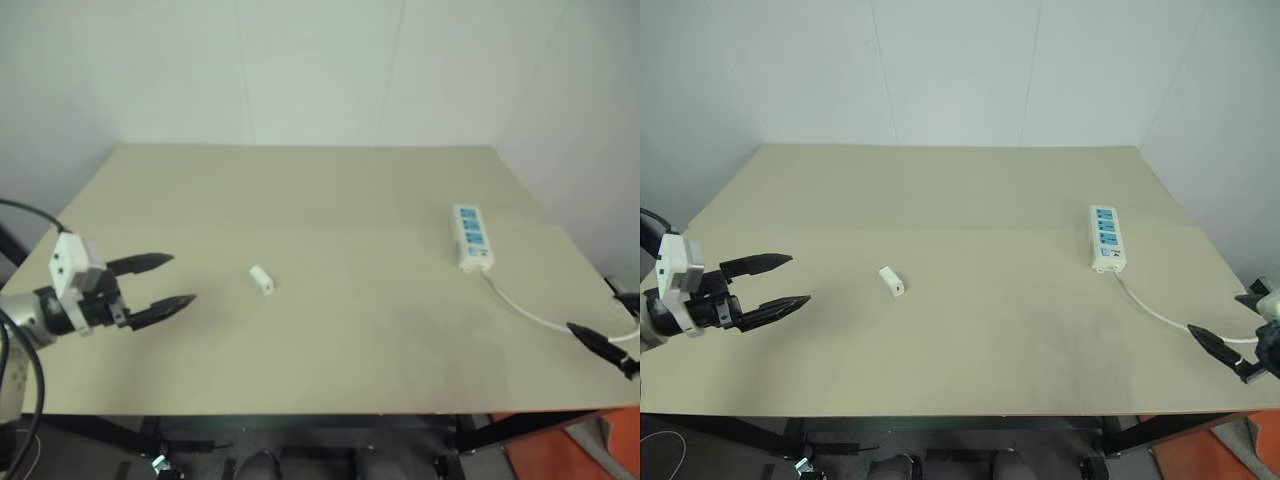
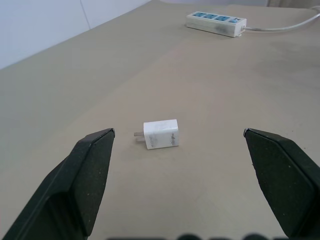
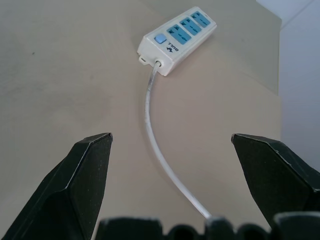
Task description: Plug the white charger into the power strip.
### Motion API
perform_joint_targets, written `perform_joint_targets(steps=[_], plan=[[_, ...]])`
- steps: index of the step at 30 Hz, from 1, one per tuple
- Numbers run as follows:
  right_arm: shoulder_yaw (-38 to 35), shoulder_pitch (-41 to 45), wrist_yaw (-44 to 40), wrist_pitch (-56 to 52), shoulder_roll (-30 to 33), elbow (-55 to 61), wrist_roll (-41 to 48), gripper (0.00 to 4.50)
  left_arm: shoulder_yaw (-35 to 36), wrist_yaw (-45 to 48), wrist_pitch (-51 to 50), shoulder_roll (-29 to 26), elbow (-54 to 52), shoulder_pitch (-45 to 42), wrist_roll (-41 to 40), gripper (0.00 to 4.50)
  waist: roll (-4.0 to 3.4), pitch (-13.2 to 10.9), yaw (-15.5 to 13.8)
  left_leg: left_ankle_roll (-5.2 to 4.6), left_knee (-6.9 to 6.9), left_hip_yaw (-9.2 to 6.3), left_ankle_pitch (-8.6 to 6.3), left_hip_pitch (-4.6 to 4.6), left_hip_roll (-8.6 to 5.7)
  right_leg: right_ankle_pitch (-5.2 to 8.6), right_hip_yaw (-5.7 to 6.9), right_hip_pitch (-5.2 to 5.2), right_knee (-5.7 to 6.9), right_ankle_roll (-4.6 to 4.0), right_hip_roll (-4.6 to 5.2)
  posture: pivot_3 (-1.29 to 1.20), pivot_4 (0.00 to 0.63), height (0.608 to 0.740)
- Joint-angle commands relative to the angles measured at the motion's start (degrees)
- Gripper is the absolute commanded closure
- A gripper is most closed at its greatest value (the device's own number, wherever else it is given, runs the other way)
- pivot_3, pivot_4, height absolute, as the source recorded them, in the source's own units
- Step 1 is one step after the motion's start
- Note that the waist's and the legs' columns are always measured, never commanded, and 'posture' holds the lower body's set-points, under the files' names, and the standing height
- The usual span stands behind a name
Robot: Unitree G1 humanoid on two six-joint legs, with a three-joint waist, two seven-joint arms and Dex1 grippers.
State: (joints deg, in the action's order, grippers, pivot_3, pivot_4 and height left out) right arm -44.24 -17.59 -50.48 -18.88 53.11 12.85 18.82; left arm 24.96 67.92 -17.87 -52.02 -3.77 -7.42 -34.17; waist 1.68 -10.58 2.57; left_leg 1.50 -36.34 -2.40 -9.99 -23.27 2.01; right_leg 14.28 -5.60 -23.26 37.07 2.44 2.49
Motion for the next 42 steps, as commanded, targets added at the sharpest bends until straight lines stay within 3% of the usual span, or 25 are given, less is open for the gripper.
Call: perform_joint_targets(steps=[1, 17, 24, 28, 33, 37, 40, 42], plan=[[-1.14, -0.54, 0.72, 1.33, -0.22, 1.19, -1.40, 0.02, 0.93, -0.51, 0.39, -0.25, -1.31, -0.86, -0.76, 0.00, 0.00, 0.00, 0.00, 0.00, 0.00, 0.00, 0.00, 0.00, 0.00, 0.00, 0.00, 0.00, 0.00, 0.00, 0.00, 0.00, 0.150, 0.740], [0.45, 0.92, 1.77, -0.56, -1.42, 1.50, -1.13, 0.02, -1.88, 0.44, 1.65, 0.72, 1.55, -4.10, 0.48, 0.00, 0.01, -0.01, 0.09, 0.00, 0.02, 0.04, 0.00, 0.01, 0.00, -0.01, -0.02, 0.00, -0.02, 0.01, 0.00, 0.00, 0.150, 0.740], [19.82, 22.44, 8.45, -4.20, -4.73, -11.36, -4.60, 0.02, -5.65, -0.16, 3.20, 2.60, 4.64, -9.05, 2.63, 0.00, 0.25, 0.02, 1.08, 0.00, 0.00, 0.08, 0.01, 0.11, 0.02, -0.09, -0.03, 0.07, -0.01, 0.03, -0.01, 0.00, 0.150, 0.740], [27.97, 36.77, 12.07, -2.68, -9.39, -26.87, -8.09, 0.02, -6.29, -0.36, 3.63, 3.02, 4.38, -9.37, 3.02, 0.00, 0.22, -0.02, 1.57, -0.01, 0.08, 0.09, 0.01, -0.01, 0.01, -0.30, -0.05, -0.03, -0.04, 0.39, -0.02, 0.00, 0.150, 0.740], [33.84, 52.96, 15.91, 4.09, -13.29, -48.35, -12.98, 0.02, -6.31, -1.64, 3.95, 3.87, 2.78, -8.79, 2.99, 0.00, 0.17, -0.08, 1.47, -0.01, 0.25, 0.11, 0.01, -0.05, -0.01, -0.31, -0.07, -0.15, -0.05, 0.37, -0.01, 0.00, 0.150, 0.740], [36.51, 61.21, 17.01, 4.97, -14.39, -61.69, -15.59, 0.02, -6.02, -2.20, 4.07, 4.10, 1.15, -7.09, 3.17, 0.00, 0.17, -0.10, 1.37, -0.01, 0.28, 0.10, 0.01, -0.07, -0.02, -0.30, -0.07, -0.15, -0.05, 0.37, -0.01, 0.00, 0.150, 0.740], [37.18, 64.58, 16.78, 5.14, -14.77, -66.95, -16.05, 0.60, -5.68, -2.62, 4.23, 3.92, 0.51, -5.65, 3.57, 0.00, 0.17, -0.10, 1.38, -0.01, 0.30, 0.10, 0.01, -0.08, -0.02, -0.31, -0.07, -0.13, -0.11, 0.36, 0.00, 0.00, 0.150, 0.740], [38.32, 65.93, 17.92, 5.86, -14.88, -69.21, -17.54, 1.28, -5.46, -2.78, 4.38, 3.80, 0.22, -4.88, 3.71, 0.00, 0.17, -0.10, 1.48, -0.01, 0.33, 0.10, 0.01, -0.08, -0.02, -0.33, -0.08, -0.13, -0.13, 0.32, -0.01, 0.00, 0.150, 0.740]])
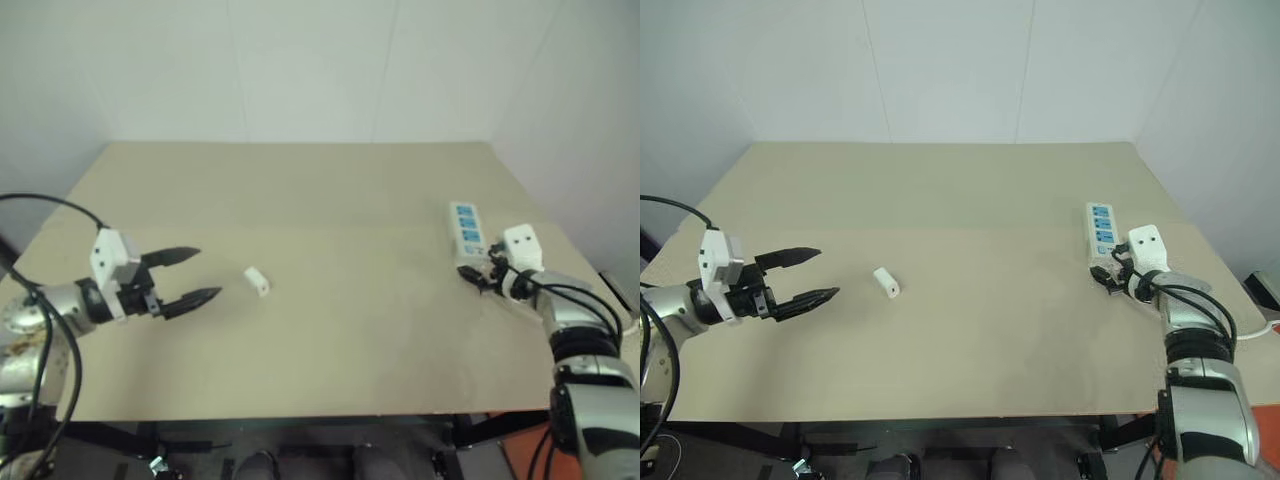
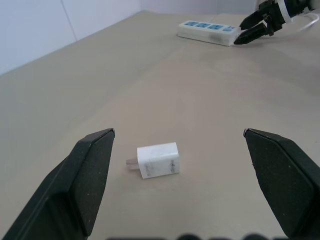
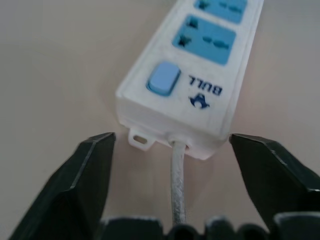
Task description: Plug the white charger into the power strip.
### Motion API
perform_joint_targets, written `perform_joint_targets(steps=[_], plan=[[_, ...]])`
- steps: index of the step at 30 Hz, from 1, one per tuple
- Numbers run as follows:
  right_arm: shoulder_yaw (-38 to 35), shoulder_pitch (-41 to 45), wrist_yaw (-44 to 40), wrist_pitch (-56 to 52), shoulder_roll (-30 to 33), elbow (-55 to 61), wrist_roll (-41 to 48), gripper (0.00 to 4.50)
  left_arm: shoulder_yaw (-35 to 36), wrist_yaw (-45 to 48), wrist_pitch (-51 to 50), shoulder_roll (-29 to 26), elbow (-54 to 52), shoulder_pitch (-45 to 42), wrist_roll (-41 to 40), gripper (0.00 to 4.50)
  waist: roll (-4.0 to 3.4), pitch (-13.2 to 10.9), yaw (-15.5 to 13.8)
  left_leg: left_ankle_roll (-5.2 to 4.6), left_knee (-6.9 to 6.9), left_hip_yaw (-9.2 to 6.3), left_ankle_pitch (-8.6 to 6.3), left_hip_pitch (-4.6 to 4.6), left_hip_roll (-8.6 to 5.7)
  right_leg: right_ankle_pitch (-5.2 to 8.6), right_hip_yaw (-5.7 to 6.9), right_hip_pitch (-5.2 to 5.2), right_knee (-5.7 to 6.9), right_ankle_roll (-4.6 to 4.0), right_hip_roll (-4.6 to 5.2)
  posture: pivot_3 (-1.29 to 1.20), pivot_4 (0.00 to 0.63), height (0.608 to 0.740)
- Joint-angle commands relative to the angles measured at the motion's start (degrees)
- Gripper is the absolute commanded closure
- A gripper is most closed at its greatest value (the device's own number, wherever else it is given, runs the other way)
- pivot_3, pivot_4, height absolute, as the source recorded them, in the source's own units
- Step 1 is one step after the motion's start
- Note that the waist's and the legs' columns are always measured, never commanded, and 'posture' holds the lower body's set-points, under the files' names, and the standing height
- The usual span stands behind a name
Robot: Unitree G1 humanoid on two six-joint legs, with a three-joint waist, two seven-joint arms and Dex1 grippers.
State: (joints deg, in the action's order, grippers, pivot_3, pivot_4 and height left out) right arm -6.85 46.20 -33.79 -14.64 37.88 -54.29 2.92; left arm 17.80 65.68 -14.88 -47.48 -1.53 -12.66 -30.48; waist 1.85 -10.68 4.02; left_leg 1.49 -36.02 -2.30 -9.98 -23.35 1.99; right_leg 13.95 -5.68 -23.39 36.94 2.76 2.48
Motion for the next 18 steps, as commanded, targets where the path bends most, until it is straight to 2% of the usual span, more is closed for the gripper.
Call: perform_joint_targets(steps=[1, 9, 13, 18], plan=[[1.00, 2.78, 1.68, 1.29, 0.21, -2.94, -1.77, 1.63, 1.72, -0.62, 1.51, -0.76, -2.15, 0.67, 0.14, 0.00, 0.00, 0.00, 0.07, 0.00, -0.01, 0.00, 0.00, 0.02, 0.00, 0.00, 0.00, 0.00, 0.02, 0.00, 0.00, 0.00, 0.150, 0.740], [2.45, 3.56, 1.17, 2.19, -0.43, -3.45, -2.75, 4.42, -0.50, -0.62, 2.59, -0.30, -0.87, -0.42, 1.81, 0.00, 0.00, 0.00, 0.15, -0.01, -0.08, 0.00, 0.01, 0.13, 0.00, -0.02, 0.00, 0.08, 0.09, 0.09, -0.01, 0.00, 0.150, 0.740], [4.47, 0.76, -3.32, 7.76, -1.05, 2.02, -3.08, 4.47, -1.81, 0.39, 3.16, -0.58, 1.01, -1.76, 2.42, 0.00, 0.00, 0.00, 0.15, -0.01, -0.08, 0.00, 0.01, 0.13, 0.01, -0.02, 0.00, 0.08, 0.08, 0.09, -0.02, 0.00, 0.150, 0.740], [8.55, -4.75, -8.58, 19.95, -1.93, 12.53, -4.30, 4.47, -3.02, 1.43, 3.57, -0.17, 2.15, -3.02, 2.40, 0.00, -0.02, -0.01, 1.26, -0.01, -0.02, 0.00, 0.01, 0.11, 0.03, -0.01, -0.01, 0.03, 0.08, 0.10, -0.04, 0.00, 0.150, 0.740]])
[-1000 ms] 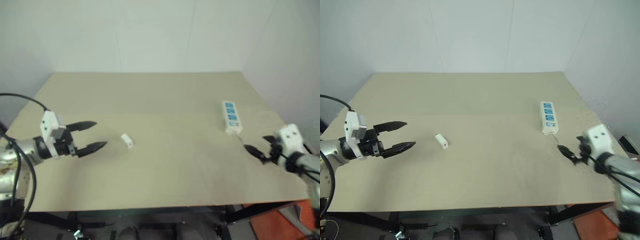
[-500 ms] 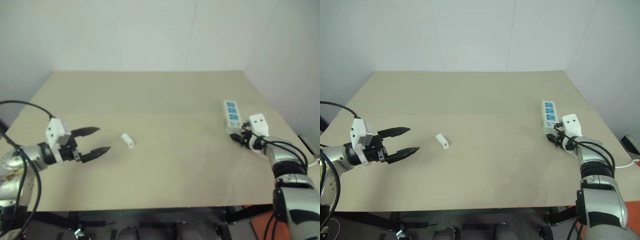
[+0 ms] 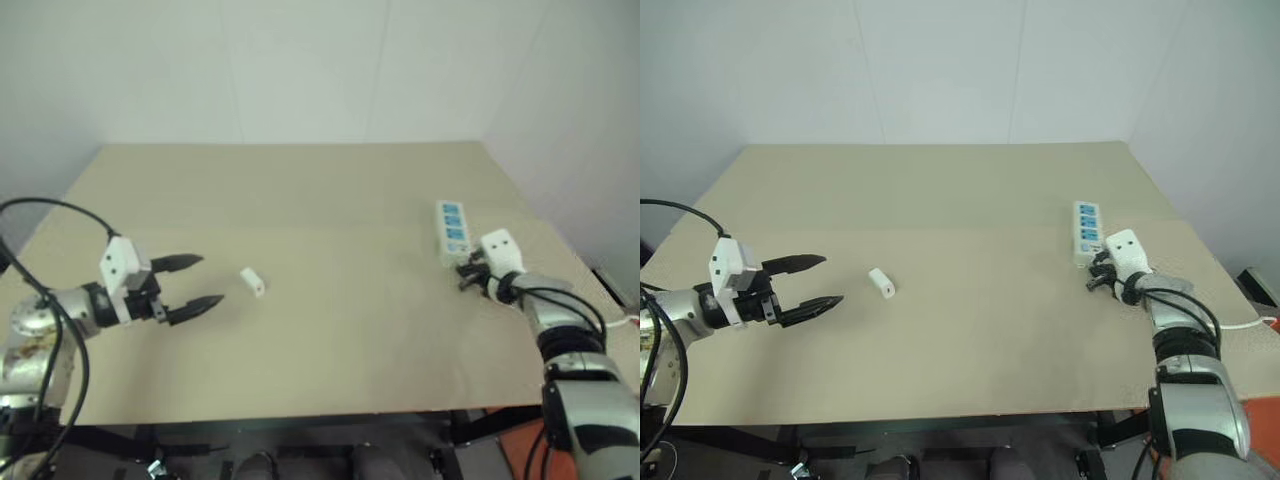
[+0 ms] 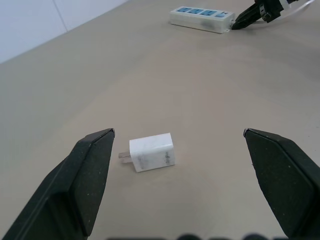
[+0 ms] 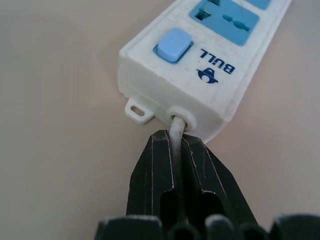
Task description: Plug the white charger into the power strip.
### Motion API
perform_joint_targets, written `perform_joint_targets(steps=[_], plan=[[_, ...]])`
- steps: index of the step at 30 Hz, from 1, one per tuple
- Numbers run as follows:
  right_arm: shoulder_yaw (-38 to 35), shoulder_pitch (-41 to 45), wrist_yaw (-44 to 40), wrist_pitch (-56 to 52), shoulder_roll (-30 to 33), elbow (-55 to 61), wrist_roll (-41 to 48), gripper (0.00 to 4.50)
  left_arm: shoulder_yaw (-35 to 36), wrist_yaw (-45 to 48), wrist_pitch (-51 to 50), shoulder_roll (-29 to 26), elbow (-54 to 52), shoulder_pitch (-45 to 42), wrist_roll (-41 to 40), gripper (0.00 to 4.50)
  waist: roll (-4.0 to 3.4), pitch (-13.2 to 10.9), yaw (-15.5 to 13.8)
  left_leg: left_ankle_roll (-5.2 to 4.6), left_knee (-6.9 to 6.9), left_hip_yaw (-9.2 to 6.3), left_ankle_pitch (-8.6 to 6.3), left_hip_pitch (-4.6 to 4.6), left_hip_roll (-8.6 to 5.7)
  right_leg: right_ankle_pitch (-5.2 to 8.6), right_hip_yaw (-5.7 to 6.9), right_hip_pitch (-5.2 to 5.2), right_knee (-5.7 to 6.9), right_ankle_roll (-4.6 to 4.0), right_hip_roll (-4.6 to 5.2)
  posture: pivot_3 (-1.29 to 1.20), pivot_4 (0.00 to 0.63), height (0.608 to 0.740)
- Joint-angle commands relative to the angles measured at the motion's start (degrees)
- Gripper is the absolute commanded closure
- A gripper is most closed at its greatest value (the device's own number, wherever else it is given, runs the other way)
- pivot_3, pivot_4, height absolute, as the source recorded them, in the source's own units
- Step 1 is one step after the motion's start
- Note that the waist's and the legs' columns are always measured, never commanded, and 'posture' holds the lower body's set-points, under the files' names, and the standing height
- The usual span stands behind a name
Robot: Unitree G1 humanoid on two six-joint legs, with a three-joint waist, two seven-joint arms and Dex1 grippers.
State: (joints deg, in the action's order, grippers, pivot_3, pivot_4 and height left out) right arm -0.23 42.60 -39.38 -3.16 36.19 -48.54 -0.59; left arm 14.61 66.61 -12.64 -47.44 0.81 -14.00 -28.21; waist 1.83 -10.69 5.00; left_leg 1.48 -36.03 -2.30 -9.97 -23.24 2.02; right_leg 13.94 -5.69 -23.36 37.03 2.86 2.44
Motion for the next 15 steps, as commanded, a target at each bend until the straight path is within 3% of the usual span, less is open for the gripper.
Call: perform_joint_targets(steps=[1, 5, 9, 14, 15], plan=[[2.85, -2.34, -4.06, 12.01, -0.09, 8.57, -1.32, 4.47, -0.05, 0.59, 1.52, -0.15, 0.04, -1.99, 0.16, 0.00, -0.01, -0.01, 0.49, 0.00, 0.00, 0.00, 0.00, -0.03, 0.01, 0.00, 0.00, -0.03, 0.00, 0.00, 0.00, 0.00, 0.150, 0.740], [4.89, -5.77, -9.75, 18.38, -0.06, 14.37, -0.20, 4.47, -0.56, 0.99, 2.09, -0.19, 1.10, -3.02, 0.66, 0.00, -0.01, -0.01, 0.75, 0.00, -0.01, 0.00, 0.00, -0.02, 0.00, 0.00, -0.01, -0.03, 0.01, 0.01, 0.00, 0.00, 0.150, 0.740], [6.91, -8.94, -13.74, 17.56, 0.34, 20.93, -0.02, 4.47, -0.52, 1.38, 2.88, -0.42, 2.09, -3.35, 1.07, 0.00, -0.02, -0.01, 0.50, 0.00, -0.02, -0.02, 0.00, -0.01, 0.00, 0.00, 0.01, -0.03, 0.05, 0.01, 0.00, 0.00, 0.150, 0.740], [7.76, -10.35, -8.94, 13.69, -1.11, 23.34, -3.46, 4.47, -0.51, 1.31, 3.75, 0.06, 2.16, -2.42, 1.47, 0.00, -0.02, -0.01, 0.45, 0.00, -0.08, -0.02, 0.00, -0.04, -0.01, -0.01, 0.00, -0.03, 0.06, 0.01, 0.02, 0.00, 0.150, 0.740], [7.71, -10.64, -8.06, 13.29, -1.50, 23.66, -3.69, 4.15, -0.61, 1.29, 3.81, 0.18, 2.06, -2.30, 1.46, 0.00, -0.02, -0.01, 0.45, 0.00, -0.07, -0.02, 0.00, -0.02, -0.01, -0.01, 0.00, -0.03, 0.07, 0.01, 0.01, 0.00, 0.150, 0.740]])
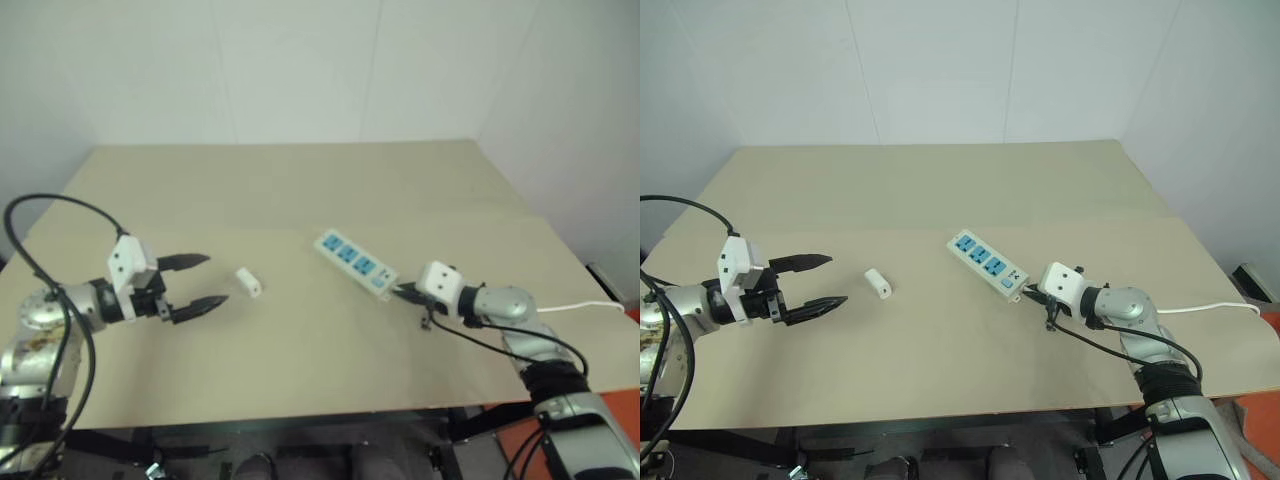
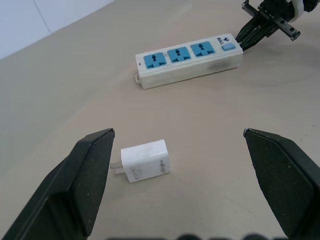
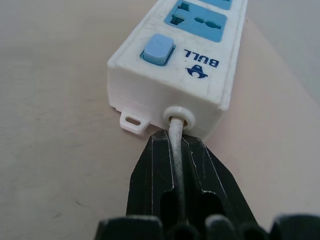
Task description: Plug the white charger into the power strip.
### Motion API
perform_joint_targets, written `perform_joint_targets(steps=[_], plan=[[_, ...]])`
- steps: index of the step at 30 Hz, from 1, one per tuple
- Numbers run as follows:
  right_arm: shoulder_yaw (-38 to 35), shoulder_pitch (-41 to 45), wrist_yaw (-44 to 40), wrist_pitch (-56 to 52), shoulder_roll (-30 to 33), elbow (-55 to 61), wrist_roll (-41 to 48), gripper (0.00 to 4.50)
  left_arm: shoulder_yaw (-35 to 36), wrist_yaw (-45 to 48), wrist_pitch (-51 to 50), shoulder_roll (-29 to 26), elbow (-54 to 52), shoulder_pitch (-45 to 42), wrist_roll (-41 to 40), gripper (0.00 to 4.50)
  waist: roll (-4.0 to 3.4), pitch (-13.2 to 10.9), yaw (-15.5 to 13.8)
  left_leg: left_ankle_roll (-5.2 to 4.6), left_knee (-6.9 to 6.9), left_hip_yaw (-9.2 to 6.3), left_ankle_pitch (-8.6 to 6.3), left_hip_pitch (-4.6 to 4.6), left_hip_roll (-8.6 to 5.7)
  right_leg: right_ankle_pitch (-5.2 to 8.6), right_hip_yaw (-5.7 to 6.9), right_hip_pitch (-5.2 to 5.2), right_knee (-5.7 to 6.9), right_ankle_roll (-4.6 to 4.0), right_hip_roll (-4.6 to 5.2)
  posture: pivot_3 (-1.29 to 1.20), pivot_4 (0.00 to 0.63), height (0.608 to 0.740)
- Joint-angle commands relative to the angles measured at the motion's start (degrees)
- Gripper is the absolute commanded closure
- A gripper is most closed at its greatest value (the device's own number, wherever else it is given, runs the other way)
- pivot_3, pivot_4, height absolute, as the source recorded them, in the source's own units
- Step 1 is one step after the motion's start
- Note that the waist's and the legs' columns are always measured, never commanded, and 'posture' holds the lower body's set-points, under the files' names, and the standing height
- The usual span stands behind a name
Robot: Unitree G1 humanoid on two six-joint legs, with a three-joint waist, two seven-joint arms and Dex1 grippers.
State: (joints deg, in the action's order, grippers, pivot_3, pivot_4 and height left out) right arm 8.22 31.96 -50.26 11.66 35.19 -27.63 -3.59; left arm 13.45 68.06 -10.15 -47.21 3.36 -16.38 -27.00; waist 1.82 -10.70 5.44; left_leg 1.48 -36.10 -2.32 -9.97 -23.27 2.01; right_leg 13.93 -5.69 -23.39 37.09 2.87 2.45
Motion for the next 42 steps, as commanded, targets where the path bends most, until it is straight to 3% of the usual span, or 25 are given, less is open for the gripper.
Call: perform_joint_targets(steps=[1, 3, 12, 16, 21, 29, 33, 42], plan=[[-1.03, -0.16, 3.30, -2.27, -1.07, 2.98, -0.26, 3.79, 0.46, -0.17, 1.34, 0.02, -0.51, 0.10, 0.25, 0.00, 0.00, 0.00, -0.01, 0.00, 0.01, 0.00, 0.00, 0.01, 0.00, 0.00, 0.00, 0.00, 0.01, 0.00, -0.01, 0.00, 0.150, 0.740], [-1.71, -0.54, 4.35, -3.37, -1.93, 3.57, 0.46, 3.26, 0.28, -0.12, 1.41, 0.13, -0.40, -0.01, 0.30, 0.00, 0.00, 0.00, -0.02, 0.00, 0.02, -0.02, 0.00, 0.03, 0.03, 0.01, 0.02, 0.00, 0.02, -0.01, -0.02, 0.00, 0.150, 0.740], [-6.35, -7.22, 4.67, -12.96, -1.81, 14.79, 6.98, 0.08, -0.05, 0.81, 1.89, -0.27, -0.13, 0.06, 0.67, 0.00, 0.00, 0.00, -0.31, 0.00, 0.02, -0.03, 0.00, -0.01, 0.02, 0.01, 0.02, 0.00, 0.01, 0.00, -0.02, 0.00, 0.150, 0.740], [-11.89, -11.40, 3.52, -21.52, -1.87, 23.49, 16.00, 0.04, -0.02, 1.54, 2.04, -0.91, 0.85, -0.63, 0.73, 0.00, 0.00, 0.00, -0.88, 0.00, 0.00, -0.02, 0.00, -0.04, 0.00, 0.01, 0.01, 0.00, 0.00, 0.00, 0.00, 0.00, 0.150, 0.740], [-14.76, -13.09, 7.62, -25.95, -6.81, 27.16, 21.31, 0.04, -1.10, 2.33, 2.60, -0.90, 2.58, -2.08, 1.42, 0.00, 0.01, 0.01, -1.15, 0.00, 0.01, -0.02, 0.00, 0.08, 0.05, 0.01, 0.02, 0.02, 0.05, 0.00, -0.05, 0.00, 0.150, 0.740], [-13.27, -9.68, 8.35, -21.82, -12.94, 19.65, 20.79, 0.04, -2.04, 3.53, 2.93, -0.48, 3.84, -4.30, 1.98, 0.00, 0.01, 0.01, -1.46, 0.00, 0.01, 0.00, 0.00, -0.05, 0.03, 0.01, 0.04, 0.00, -0.06, 0.00, -0.02, 0.00, 0.150, 0.740], [-12.26, -7.56, 9.48, -15.07, -13.41, 13.68, 16.99, 0.04, -1.61, 3.41, 2.97, -0.67, 3.21, -3.62, 2.04, 0.00, 0.01, 0.01, -1.43, 0.00, 0.04, 0.00, 0.00, -0.03, 0.05, 0.01, 0.04, -0.04, -0.02, -0.01, -0.03, 0.00, 0.150, 0.740], [-11.26, -3.76, 3.04, -10.36, -11.65, 3.18, 16.62, 0.04, -0.86, 2.33, 2.26, -0.66, 1.31, -1.85, 1.52, 0.00, 0.01, 0.01, -1.43, 0.00, 0.03, 0.00, 0.00, -0.04, 0.04, 0.01, 0.04, -0.03, -0.02, -0.01, -0.03, 0.00, 0.150, 0.740]])
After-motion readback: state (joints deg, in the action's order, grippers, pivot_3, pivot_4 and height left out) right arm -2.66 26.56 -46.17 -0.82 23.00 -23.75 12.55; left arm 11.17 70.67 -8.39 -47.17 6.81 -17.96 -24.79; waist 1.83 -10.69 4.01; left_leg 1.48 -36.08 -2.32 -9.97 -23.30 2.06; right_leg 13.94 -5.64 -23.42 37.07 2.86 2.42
